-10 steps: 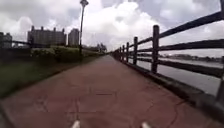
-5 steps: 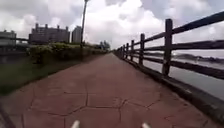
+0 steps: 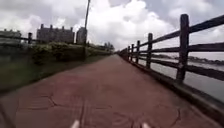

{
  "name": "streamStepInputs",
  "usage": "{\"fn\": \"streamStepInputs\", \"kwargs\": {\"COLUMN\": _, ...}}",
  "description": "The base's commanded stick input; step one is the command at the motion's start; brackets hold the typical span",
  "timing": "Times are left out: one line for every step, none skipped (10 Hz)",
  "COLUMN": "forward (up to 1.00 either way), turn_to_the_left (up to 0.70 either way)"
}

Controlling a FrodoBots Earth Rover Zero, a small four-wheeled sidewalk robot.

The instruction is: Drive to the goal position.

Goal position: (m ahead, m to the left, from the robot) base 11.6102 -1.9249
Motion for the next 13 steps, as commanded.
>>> {"fn": "streamStepInputs", "kwargs": {"forward": 0.85, "turn_to_the_left": -0.1}}
{"fn": "streamStepInputs", "kwargs": {"forward": 0.85, "turn_to_the_left": -0.23}}
{"fn": "streamStepInputs", "kwargs": {"forward": 0.85, "turn_to_the_left": -0.23}}
{"fn": "streamStepInputs", "kwargs": {"forward": 0.85, "turn_to_the_left": -0.23}}
{"fn": "streamStepInputs", "kwargs": {"forward": 0.85, "turn_to_the_left": -0.23}}
{"fn": "streamStepInputs", "kwargs": {"forward": 0.85, "turn_to_the_left": -0.23}}
{"fn": "streamStepInputs", "kwargs": {"forward": 0.85, "turn_to_the_left": -0.23}}
{"fn": "streamStepInputs", "kwargs": {"forward": 0.85, "turn_to_the_left": -0.23}}
{"fn": "streamStepInputs", "kwargs": {"forward": 0.85, "turn_to_the_left": -0.23}}
{"fn": "streamStepInputs", "kwargs": {"forward": 0.85, "turn_to_the_left": -0.19}}
{"fn": "streamStepInputs", "kwargs": {"forward": 0.85, "turn_to_the_left": -0.05}}
{"fn": "streamStepInputs", "kwargs": {"forward": 0.85, "turn_to_the_left": 0.1}}
{"fn": "streamStepInputs", "kwargs": {"forward": 0.85, "turn_to_the_left": 0.11}}
